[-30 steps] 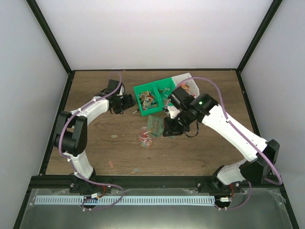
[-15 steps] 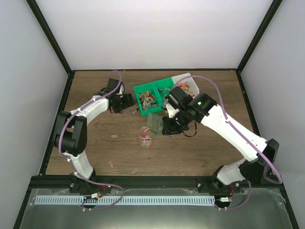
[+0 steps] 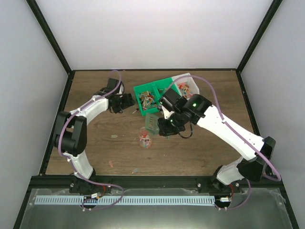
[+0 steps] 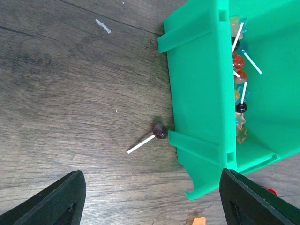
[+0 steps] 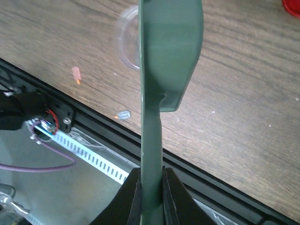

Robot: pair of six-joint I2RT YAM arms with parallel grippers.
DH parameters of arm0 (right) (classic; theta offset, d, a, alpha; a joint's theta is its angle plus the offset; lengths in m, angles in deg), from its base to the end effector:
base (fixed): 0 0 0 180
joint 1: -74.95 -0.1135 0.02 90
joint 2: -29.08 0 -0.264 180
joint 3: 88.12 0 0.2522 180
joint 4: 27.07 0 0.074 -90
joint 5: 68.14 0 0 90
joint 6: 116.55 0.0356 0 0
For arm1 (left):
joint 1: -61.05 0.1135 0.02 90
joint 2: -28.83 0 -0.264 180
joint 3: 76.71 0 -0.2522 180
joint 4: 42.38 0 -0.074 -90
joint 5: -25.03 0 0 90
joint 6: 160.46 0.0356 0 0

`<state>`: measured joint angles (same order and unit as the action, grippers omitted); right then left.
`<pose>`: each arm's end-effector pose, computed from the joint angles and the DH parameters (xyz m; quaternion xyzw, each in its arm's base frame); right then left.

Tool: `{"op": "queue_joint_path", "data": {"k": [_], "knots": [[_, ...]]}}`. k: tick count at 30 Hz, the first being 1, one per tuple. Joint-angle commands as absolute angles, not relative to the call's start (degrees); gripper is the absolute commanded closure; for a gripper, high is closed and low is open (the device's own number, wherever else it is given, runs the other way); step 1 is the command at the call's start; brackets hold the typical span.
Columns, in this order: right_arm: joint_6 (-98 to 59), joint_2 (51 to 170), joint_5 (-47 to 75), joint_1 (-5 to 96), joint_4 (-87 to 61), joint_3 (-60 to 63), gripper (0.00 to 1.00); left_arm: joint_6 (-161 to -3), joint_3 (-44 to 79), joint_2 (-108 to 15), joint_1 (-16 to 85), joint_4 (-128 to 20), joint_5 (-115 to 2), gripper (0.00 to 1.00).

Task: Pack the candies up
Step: Place the fake candies in the packing bottle.

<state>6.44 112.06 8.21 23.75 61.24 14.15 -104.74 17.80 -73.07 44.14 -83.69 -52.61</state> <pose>0.1593 0.2115 0.3574 -0.1759 0.9606 0.2079 0.0558 0.3560 -0.1162 0.2086 -0.1146 0.9486 -0.2127 0.2046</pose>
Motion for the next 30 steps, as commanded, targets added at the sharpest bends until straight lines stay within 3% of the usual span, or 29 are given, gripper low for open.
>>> {"op": "queue_joint_path", "data": {"k": [1,7,15,17,18,20,27,30], "knots": [[7.9,112.87,9.41,23.71,60.9,21.73,0.99,-104.76,18.46,-71.02,44.44,-83.57,-52.89,0.2],[8.39,114.77,4.09,30.56,54.82,26.71,0.99,-105.92,14.69,-72.47,44.45,-84.76,-54.15,0.2],[16.02,115.0,-12.33,42.85,36.03,18.64,0.99,-106.32,3.4,-76.88,44.51,-88.52,-52.19,0.2],[16.67,114.87,-15.19,44.33,32.66,16.16,0.99,-106.93,4.49,-76.53,45.08,-86.43,-48.24,0.15],[16.57,114.86,-16.47,44.88,31.55,15.42,0.99,-107.34,5.5,-76.36,45.52,-85.04,-45.58,0.05],[15.78,114.76,-17.63,45.84,30.83,14.06,0.99,-108.15,8.3,-75.24,46.72,-80.09,-39.45,0.0],[12.86,112.08,-23.07,49.83,28.3,8.08,0.99,-120.52,24.31,-68.43,52.73,-46.72,-17.55,0.0],[12.35,111.57,-27.06,50.68,25.82,5.98,0.99,-124.19,25.58,-67.5,52.27,-37.87,-12.57,0.0]]}}
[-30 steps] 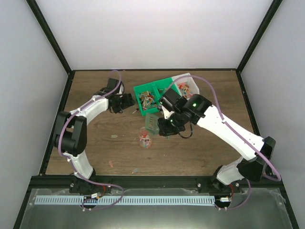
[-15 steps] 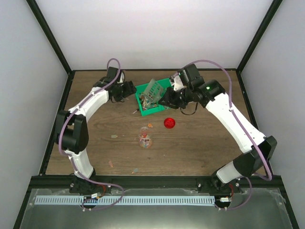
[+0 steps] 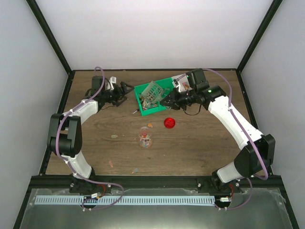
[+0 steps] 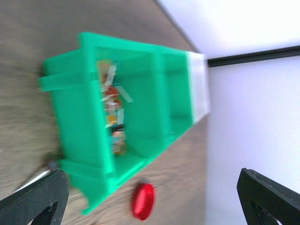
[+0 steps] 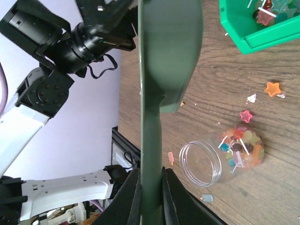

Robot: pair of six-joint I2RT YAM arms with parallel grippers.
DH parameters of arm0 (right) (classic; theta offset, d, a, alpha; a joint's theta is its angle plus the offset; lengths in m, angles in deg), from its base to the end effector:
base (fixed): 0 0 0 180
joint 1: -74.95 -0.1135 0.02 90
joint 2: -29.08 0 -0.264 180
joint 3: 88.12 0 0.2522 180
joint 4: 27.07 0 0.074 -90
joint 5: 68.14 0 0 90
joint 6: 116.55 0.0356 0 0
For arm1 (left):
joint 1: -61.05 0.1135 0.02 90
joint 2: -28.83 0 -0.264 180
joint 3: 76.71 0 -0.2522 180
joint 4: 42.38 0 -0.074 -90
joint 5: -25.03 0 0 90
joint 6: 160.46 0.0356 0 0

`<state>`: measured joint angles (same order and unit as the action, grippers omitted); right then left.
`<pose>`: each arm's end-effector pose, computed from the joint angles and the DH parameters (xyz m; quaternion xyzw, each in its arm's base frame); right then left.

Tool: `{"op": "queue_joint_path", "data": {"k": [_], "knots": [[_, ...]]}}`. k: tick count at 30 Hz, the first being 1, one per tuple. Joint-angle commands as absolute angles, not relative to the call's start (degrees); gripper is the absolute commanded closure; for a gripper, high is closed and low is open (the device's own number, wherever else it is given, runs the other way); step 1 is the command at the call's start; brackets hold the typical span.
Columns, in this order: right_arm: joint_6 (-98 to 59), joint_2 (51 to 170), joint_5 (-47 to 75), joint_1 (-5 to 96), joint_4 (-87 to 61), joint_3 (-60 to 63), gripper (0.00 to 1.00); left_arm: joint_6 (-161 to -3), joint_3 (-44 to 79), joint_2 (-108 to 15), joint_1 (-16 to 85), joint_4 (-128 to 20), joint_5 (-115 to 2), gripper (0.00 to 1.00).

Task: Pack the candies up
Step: Place the fake candies in the packing bottle, then scoop the fake candies from the storage box.

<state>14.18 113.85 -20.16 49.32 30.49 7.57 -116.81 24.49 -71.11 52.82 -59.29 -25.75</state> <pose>0.2715 0.1567 0.3511 -0.0173 0.8774 0.4676 0.1063 0.3736 -0.0768 0.2200 -0.1376 0.8484 -0.4573 0.2283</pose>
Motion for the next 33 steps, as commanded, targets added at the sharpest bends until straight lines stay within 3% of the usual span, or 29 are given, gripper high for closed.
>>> {"op": "queue_joint_path", "data": {"k": [1,6,11,23,26,28,30,33], "knots": [[12.12,111.79,-27.38,50.69,25.84,5.82,0.99,-125.59,25.84,-67.57,51.98,-35.41,-10.77,0.0],[10.61,112.81,-29.29,50.68,25.54,5.59,0.99,-138.69,29.29,-67.55,51.07,-12.78,-5.35,0.0],[10.05,113.74,-31.55,50.68,24.36,6.15,0.99,-124.9,24.03,-66.97,48.5,-30.52,-4.55,0.03],[10.21,114.35,-32.87,50.68,23.93,7.11,0.99,-126.18,25.88,-67.21,47.55,-27.15,-0.36,0.55],[10.19,114.01,-32.89,50.69,24.18,6.71,0.99,-126.08,25.97,-67.7,46.99,-26.88,0.39,0.58],[10.34,113.71,-32.7,50.67,24.14,6.29,0.99,-126.24,25.98,-68.1,46.73,-26.78,0.47,0.72],[10.45,113.47,-32.68,50.68,23.95,5.83,0.99,-126.52,25.98,-68.48,46.59,-26.25,0.74,0.93],[10.88,113.12,-32.59,50.69,23.63,5.47,0.99,-128.63,26.24,-69.18,46.55,-23.35,1.48,0.96]]}}
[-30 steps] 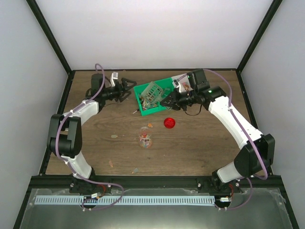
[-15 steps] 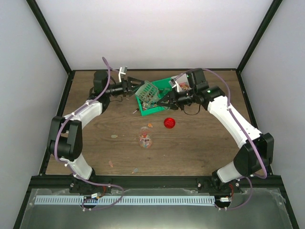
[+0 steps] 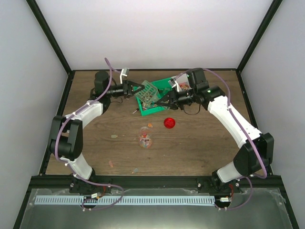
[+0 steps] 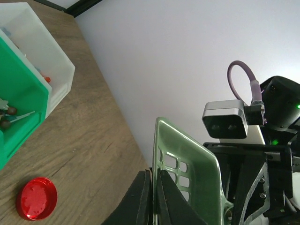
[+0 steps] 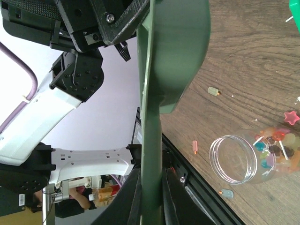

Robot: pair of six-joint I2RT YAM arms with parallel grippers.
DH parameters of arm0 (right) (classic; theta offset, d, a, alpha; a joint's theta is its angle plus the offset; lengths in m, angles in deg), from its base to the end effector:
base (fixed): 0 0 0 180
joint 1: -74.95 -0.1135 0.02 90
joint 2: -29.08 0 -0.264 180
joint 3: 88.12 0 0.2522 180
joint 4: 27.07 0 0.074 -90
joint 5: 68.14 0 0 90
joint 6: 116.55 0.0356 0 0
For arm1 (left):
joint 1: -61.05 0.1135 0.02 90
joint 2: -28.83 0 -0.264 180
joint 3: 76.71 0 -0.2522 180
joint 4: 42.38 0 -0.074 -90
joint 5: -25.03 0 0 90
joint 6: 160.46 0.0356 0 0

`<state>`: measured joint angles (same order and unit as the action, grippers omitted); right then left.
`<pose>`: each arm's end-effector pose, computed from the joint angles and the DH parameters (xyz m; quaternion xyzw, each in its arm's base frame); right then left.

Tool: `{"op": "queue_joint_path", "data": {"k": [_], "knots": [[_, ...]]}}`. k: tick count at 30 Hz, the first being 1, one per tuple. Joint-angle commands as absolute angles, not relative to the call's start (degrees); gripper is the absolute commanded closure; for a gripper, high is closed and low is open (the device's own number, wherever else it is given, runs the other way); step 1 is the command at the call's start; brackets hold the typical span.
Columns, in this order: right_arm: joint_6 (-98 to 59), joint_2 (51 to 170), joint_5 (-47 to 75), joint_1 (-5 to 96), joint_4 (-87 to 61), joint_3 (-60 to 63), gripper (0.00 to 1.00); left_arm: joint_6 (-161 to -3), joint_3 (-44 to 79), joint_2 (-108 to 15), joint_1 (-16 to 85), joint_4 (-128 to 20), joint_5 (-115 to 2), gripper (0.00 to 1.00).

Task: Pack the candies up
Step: Scoop the fake candies from the storage box.

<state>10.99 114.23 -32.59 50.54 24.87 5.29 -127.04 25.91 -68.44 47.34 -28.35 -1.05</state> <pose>0.2756 0.1569 0.3474 -0.0853 0.8328 0.5406 0.0834 0.3613 -0.1211 0.2804 0.1000 0.7159 -0.6485 0.2386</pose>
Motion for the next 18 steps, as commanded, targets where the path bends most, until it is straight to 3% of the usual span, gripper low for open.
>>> {"op": "queue_joint_path", "data": {"k": [1,6,18], "knots": [[11.16,112.96,-32.37,50.69,23.43,5.37,0.99,-130.33,26.68,-69.62,46.55,-20.83,1.67,0.96],[12.97,111.7,-32.55,50.76,20.55,3.84,0.8,-139.98,28.62,-71.29,46.65,-7.78,1.4,0.96],[11.06,108.96,-34.25,53.36,22.99,2.62,0.75,-143.5,28.98,-72.81,46.64,-2.08,2.97,0.96]]}}
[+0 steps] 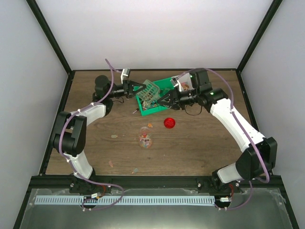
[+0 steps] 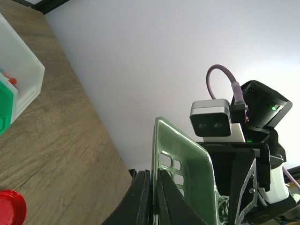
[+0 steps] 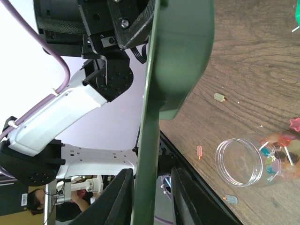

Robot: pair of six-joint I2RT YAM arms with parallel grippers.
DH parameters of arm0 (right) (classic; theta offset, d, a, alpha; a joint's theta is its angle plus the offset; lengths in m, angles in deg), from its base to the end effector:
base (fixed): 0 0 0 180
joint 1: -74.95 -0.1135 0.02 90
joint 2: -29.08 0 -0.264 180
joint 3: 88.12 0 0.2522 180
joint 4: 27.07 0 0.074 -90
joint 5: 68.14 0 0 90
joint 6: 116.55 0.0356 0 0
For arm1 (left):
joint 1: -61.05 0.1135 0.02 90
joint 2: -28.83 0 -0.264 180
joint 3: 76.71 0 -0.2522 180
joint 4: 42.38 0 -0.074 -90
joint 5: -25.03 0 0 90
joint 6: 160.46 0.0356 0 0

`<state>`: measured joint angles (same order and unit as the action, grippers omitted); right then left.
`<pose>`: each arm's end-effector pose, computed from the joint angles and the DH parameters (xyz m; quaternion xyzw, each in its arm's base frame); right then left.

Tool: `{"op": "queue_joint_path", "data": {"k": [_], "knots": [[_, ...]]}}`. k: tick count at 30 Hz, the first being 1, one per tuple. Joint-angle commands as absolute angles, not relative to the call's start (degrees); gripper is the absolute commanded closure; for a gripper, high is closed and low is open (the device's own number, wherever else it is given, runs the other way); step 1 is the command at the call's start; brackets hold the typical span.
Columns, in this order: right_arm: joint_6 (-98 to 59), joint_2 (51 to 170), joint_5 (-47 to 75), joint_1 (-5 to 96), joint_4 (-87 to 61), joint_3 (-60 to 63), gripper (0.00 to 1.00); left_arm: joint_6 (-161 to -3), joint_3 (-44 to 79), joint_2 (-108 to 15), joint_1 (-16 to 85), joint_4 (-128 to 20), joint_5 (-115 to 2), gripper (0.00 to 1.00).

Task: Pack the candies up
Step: Scoop the fake candies from the storage box.

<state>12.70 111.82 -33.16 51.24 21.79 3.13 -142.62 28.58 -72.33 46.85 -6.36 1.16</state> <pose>0.2703 0.1506 0.3516 -0.0833 0.8238 0.5520 0.0987 0.3644 -0.1258 0.2749 0.1023 0.6752 -0.6948 0.2256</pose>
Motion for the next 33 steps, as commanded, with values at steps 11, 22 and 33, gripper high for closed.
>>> {"op": "queue_joint_path", "data": {"k": [11,22,33], "knots": [[8.74,106.42,-36.38,54.97,25.92,2.07,0.75,-140.93,28.78,-72.43,46.64,-5.09,0.93,0.96],[7.27,106.4,-39.68,54.97,26.5,1.1,0.72,-138.86,28.54,-72.27,46.55,-8.01,1.13,0.96],[6.82,106.1,-41.74,54.99,26.09,0.09,0.83,-136.67,28.27,-71.91,46.2,-10.48,0.29,0.96]]}}
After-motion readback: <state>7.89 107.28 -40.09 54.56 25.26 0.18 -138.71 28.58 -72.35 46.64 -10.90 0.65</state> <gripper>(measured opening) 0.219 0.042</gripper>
